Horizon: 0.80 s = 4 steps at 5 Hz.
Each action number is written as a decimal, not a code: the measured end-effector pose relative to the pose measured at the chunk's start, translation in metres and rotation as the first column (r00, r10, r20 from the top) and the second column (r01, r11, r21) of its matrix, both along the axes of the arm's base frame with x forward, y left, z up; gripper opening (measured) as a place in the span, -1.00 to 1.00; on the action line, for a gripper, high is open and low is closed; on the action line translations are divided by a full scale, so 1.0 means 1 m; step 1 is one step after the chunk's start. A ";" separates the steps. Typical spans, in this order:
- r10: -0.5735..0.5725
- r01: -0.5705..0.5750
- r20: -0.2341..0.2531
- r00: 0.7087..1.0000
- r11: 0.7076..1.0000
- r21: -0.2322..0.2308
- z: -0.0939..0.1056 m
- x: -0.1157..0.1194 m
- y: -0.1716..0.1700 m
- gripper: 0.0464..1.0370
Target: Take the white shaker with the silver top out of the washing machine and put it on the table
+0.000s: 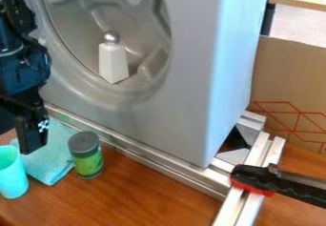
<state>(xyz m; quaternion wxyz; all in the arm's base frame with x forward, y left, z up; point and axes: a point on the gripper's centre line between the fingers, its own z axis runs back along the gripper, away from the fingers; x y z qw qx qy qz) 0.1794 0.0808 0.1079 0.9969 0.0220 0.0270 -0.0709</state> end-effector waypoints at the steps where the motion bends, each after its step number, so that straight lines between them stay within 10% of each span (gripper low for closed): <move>1: 0.001 -0.001 -0.010 1.000 1.000 -0.004 -0.003 -0.001 0.000 0.93; 4: -0.124 0.105 0.373 0.919 0.992 0.070 0.049 0.065 0.027 0.93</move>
